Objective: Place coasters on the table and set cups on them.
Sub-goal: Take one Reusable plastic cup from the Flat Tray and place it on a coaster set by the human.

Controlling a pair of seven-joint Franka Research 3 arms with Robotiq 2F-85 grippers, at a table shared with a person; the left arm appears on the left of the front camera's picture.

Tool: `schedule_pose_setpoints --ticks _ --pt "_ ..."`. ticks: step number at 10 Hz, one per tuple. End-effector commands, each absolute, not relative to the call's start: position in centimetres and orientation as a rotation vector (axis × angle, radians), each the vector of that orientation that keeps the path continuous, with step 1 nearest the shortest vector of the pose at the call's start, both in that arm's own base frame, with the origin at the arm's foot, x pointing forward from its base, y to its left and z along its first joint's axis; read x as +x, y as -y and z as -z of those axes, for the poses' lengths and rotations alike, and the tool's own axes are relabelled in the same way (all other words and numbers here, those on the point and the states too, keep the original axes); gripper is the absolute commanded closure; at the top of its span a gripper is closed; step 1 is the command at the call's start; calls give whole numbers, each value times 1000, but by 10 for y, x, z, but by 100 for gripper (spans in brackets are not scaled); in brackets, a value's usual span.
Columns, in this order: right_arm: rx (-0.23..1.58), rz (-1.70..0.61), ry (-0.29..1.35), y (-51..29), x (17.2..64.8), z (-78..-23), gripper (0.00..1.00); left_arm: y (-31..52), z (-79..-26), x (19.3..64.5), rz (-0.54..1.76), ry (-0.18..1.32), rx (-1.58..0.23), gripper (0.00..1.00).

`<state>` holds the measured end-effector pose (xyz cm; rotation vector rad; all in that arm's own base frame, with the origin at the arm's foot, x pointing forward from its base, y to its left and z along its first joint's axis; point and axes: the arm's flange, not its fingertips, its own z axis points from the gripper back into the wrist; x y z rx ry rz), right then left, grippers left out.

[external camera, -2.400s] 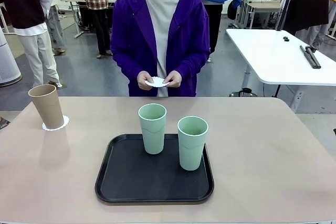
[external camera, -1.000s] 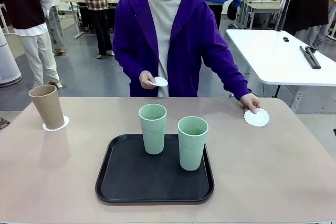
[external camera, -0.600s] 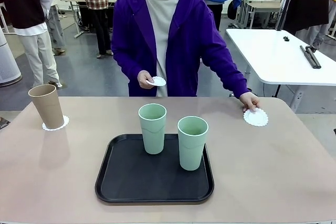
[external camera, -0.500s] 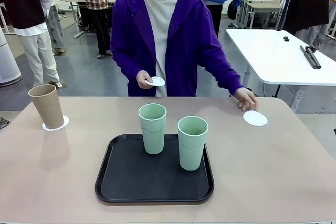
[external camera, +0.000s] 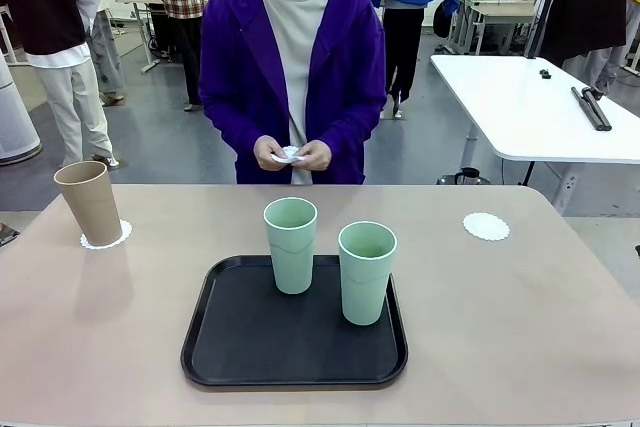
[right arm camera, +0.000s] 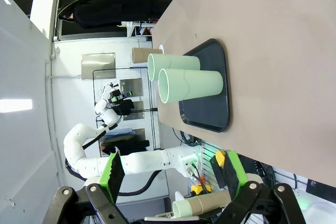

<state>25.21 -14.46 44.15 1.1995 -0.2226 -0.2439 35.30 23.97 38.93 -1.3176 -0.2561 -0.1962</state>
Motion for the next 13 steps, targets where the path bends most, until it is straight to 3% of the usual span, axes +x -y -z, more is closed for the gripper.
schedule_pose_setpoints --ticks 1,5,7,10,13 --pt "1221 240 234 145 254 -442 0 -240 -390 351 195 263 -1324 0" --pt "1199 244 223 145 252 -441 0 -240 -390 351 195 263 -1324 0" --pt "1123 57 185 130 282 -471 0 -240 -390 351 195 263 -1324 0" --pt "689 -415 146 97 328 -516 0 -240 -390 351 195 263 -1324 0" --pt "477 -714 157 31 354 -549 0 -240 -390 351 195 263 -1324 0"
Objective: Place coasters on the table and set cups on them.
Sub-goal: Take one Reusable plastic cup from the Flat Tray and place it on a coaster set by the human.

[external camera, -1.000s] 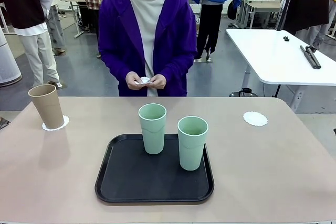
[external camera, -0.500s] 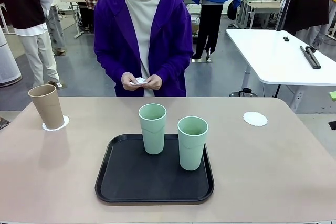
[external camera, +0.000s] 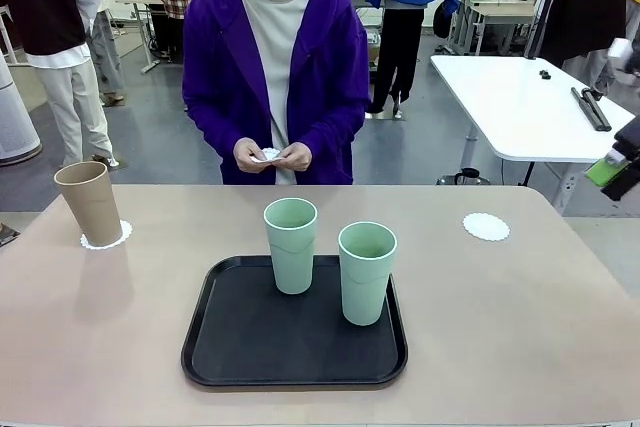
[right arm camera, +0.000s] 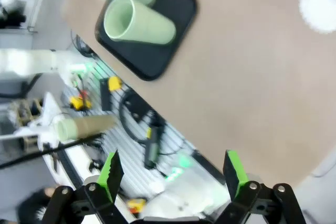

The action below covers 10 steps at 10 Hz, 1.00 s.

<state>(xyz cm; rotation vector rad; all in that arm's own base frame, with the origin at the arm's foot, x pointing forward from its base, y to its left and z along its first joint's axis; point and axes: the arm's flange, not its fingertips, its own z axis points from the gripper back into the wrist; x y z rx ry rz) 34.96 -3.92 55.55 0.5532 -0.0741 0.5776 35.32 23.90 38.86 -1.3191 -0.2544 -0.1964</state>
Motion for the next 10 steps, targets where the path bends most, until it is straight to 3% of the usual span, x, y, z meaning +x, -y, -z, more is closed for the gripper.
schedule_pose_setpoints --ticks 1,4,6,8,10 --pt "421 -792 203 5 358 -552 0 -240 -390 351 195 263 -1324 0" --pt "352 -1023 280 -65 359 -535 0 -240 -390 351 195 263 -1324 0" --pt "363 -1102 247 -84 360 -518 0 -240 -390 351 195 263 -1324 0" --pt "365 -1143 192 -92 356 -497 0 -240 -390 351 195 263 -1324 0" --pt "349 -1093 218 -94 356 -517 0 -240 -390 351 195 263 -1324 0"
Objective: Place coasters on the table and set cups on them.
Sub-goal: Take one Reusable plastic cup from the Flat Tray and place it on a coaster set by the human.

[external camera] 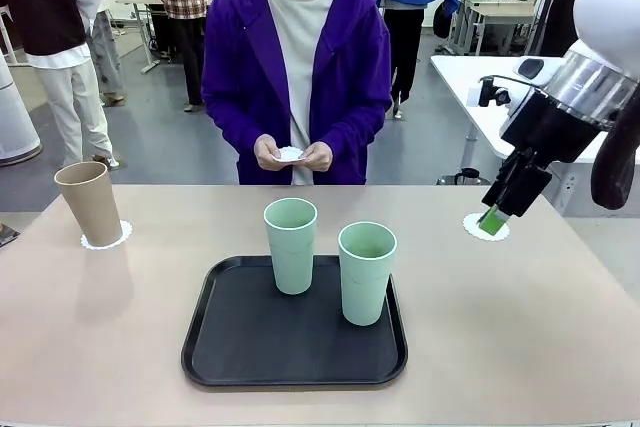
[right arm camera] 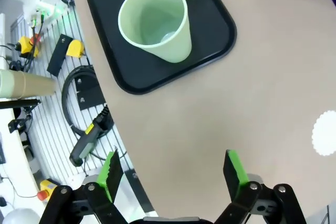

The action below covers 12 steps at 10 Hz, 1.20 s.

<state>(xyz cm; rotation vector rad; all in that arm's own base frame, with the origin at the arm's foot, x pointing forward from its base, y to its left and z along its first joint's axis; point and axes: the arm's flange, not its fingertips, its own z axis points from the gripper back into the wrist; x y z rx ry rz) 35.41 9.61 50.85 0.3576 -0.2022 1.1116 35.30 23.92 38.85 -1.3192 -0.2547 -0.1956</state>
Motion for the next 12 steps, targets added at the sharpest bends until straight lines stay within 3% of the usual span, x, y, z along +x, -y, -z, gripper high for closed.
schedule_pose_setpoints --ticks 1,3,5,7,10,12 --pt "349 -1093 218 -94 356 -517 0 -240 -390 351 195 263 -1324 0" --pt "355 -1110 213 -95 355 -513 0 -240 -390 351 195 263 -1324 0" --pt "647 -1229 607 -61 358 -499 0 -240 -390 351 195 263 -1324 0" --pt "769 -1226 787 -41 371 -455 0 -240 -390 351 195 263 -1324 0" --pt "944 -1134 808 -35 385 -391 0 -240 -390 351 195 263 -1324 0" --pt "999 -1260 844 -46 387 -362 0 -240 -390 351 195 263 -1324 0"
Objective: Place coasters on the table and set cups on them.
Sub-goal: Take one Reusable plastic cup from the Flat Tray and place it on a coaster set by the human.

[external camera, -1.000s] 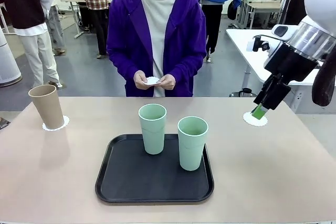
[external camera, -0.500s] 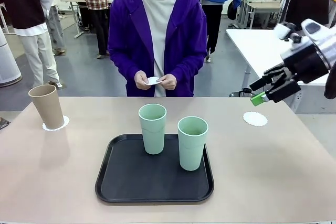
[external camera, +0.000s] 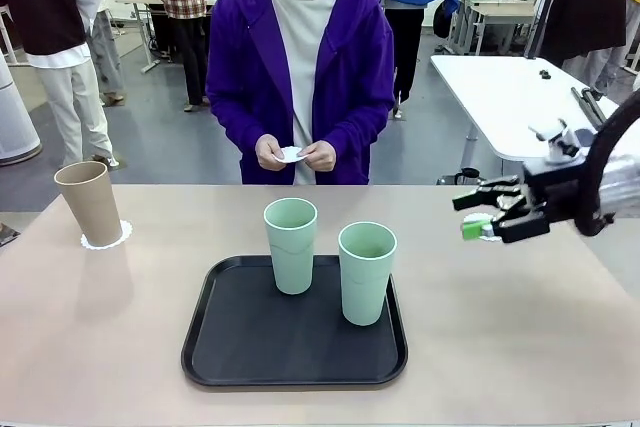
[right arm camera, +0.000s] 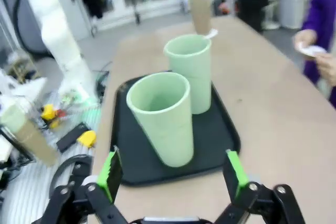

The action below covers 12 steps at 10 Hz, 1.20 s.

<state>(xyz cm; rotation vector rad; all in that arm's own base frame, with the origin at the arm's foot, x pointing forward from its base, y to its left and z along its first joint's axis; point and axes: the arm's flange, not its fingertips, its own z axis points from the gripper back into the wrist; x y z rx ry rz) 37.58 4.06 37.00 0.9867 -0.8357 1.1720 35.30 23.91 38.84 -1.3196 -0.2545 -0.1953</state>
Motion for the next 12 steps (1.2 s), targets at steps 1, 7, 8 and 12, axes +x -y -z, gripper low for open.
schedule_pose_setpoints --ticks 1,7,8,12 --pt "1019 -1321 844 -54 386 -349 0 -240 -390 351 195 263 -1324 0" --pt "1026 -1380 811 -70 379 -328 0 -240 -390 351 195 263 -1324 0" --pt "1026 -1380 811 -70 379 -328 0 -240 -390 351 195 263 -1324 0" --pt "1054 -1399 852 -73 386 -314 0 -240 -390 351 195 263 -1324 0"
